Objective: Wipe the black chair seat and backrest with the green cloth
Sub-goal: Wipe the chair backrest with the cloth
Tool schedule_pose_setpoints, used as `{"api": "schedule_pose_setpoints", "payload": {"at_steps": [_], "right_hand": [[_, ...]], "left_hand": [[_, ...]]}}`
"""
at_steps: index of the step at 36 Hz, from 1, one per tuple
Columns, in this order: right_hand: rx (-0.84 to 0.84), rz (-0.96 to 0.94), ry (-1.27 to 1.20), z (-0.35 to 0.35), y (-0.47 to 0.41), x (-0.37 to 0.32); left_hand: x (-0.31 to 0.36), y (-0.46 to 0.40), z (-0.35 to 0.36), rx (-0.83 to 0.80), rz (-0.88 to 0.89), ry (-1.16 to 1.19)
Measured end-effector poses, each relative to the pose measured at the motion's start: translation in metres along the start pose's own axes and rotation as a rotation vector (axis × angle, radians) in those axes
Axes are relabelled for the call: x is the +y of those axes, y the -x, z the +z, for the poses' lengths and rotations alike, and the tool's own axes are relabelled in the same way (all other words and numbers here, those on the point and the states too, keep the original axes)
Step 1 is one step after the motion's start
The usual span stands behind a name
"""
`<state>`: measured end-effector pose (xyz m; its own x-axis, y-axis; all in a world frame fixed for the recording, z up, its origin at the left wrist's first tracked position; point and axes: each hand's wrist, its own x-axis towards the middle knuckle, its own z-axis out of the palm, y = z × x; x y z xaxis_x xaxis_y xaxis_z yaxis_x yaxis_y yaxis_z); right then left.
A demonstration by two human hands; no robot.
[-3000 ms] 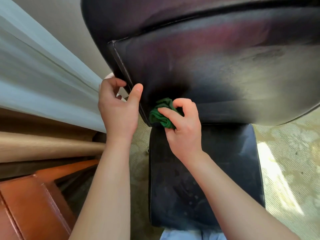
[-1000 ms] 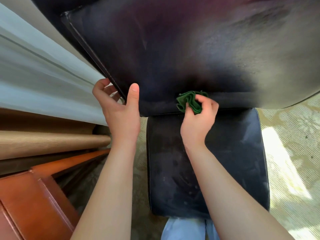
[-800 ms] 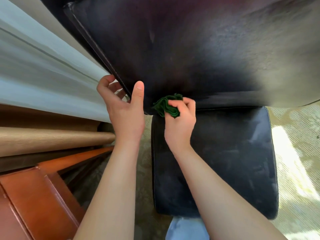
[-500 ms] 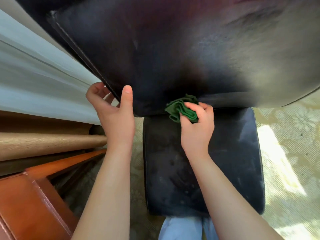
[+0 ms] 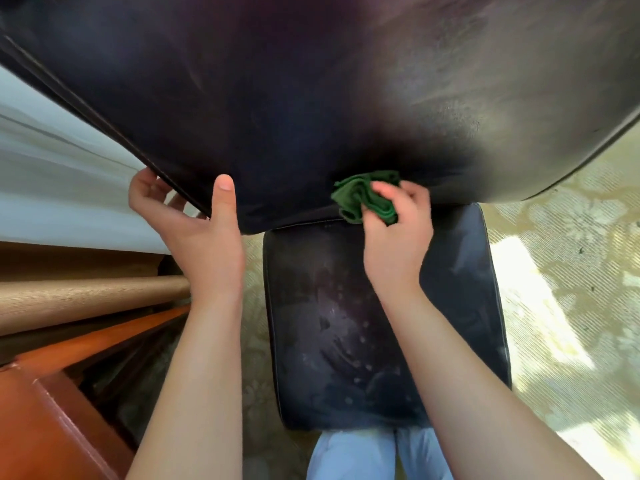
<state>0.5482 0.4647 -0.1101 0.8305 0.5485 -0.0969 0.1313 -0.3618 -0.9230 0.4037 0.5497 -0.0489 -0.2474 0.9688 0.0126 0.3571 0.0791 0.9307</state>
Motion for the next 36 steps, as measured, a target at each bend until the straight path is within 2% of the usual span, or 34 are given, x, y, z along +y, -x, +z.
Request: {"api": "schedule_pose_setpoints", "payload": {"at_steps": [3,5,9,14,19,28,36], "right_hand": [[-0.132,-0.029,0.035,-0.003,0.007,0.009],[-0.154,0.008,0.092,-0.011,0.006,0.023],[-0.130,0.094,0.214,-0.029,-0.003,0.064],[-0.106,0.094,0.363,-0.038,-0.022,0.121],[-0.070,0.092,0.449,-0.039,-0.040,0.159],[-0.001,-0.010,0.473,-0.046,-0.046,0.187],[0.019,-0.061,0.588,-0.056,-0.071,0.208]], "left_hand": [[-0.005,0.002,-0.002,-0.017,-0.005,-0.017],[-0.015,0.004,-0.004,-0.039,-0.039,-0.033],[-0.052,0.012,-0.006,-0.067,-0.121,-0.086],[-0.118,0.029,0.001,-0.112,-0.230,-0.199],[-0.174,0.042,0.011,-0.166,-0.264,-0.253],[-0.215,0.054,0.045,-0.318,-0.165,-0.484],[-0.238,0.044,0.056,-0.294,-0.127,-0.604]]}}
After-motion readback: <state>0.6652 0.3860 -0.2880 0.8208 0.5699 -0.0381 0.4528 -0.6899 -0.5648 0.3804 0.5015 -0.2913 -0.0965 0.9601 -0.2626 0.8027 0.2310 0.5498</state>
